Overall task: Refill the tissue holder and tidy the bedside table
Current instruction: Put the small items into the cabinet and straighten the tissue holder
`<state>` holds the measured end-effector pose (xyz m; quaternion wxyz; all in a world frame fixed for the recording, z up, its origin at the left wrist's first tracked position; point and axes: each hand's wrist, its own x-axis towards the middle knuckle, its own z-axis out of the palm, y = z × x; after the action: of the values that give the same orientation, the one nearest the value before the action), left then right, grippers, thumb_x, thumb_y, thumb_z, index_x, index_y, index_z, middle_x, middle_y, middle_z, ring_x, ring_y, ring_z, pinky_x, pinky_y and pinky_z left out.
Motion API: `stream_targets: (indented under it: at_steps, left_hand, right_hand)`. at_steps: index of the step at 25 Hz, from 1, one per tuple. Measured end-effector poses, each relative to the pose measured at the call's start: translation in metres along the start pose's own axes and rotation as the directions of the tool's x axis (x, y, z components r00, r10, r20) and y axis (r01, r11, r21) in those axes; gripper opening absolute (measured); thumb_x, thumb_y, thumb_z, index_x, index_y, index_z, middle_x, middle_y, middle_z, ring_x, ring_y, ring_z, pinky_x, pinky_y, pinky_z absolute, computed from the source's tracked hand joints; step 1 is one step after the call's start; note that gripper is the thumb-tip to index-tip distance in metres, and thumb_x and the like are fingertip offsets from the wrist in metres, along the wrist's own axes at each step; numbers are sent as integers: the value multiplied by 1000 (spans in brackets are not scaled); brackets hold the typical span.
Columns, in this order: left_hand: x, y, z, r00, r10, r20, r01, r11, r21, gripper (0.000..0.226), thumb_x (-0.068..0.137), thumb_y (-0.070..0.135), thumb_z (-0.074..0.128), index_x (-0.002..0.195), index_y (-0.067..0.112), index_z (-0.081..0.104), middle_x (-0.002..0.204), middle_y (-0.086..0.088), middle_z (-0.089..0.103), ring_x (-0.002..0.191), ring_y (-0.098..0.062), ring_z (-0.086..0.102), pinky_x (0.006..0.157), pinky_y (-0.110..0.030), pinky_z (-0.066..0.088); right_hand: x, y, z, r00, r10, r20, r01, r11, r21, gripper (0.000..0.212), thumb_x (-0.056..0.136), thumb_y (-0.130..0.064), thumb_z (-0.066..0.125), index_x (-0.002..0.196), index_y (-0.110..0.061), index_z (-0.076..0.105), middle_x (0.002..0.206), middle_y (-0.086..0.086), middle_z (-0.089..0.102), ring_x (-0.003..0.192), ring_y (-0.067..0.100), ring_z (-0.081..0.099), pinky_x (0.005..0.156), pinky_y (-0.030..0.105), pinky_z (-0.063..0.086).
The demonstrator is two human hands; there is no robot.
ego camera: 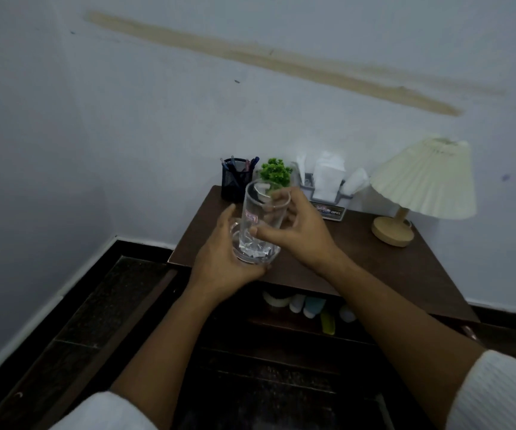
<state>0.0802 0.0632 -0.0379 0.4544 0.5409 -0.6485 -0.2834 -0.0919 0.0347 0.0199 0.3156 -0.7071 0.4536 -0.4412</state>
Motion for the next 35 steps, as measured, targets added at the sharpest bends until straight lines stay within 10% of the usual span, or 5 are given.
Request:
stream_targets:
  at_steps: [15, 29, 35]
  left_hand:
    - [-134, -46, 65, 959, -258, 117, 233, 954, 191, 119, 52, 54, 82, 153, 42, 19, 137, 11, 53, 132, -18, 40, 99, -43, 51]
    - [-95, -113, 82, 905, -421, -63, 424, 878, 220, 112, 58, 49, 77, 152, 44, 17, 142, 5, 50, 133, -22, 40, 97, -49, 52]
    - [-61, -129, 86, 900, -427, -84, 434, 872, 226, 116, 59, 54, 79, 153, 44, 12, 146, 2, 48, 135, -23, 40, 96, -49, 53]
  right_hand:
    - [-153, 80, 31, 960, 277, 38, -280, 956, 93, 62, 59, -36, 91, 107, -40, 53, 111, -8, 71, 104, 13, 70, 91, 51, 59]
    - [-101, 141, 94, 909, 408, 89, -416, 901, 125, 68, 67, -14, 92, 123, -29, 55, 115, -18, 65, 102, -5, 63, 80, 14, 52]
    - [-69, 157, 106, 880, 466, 92, -471, 881, 50, 46, 67, -23, 90, 108, -28, 68, 106, -10, 74, 98, 6, 70, 92, 35, 59]
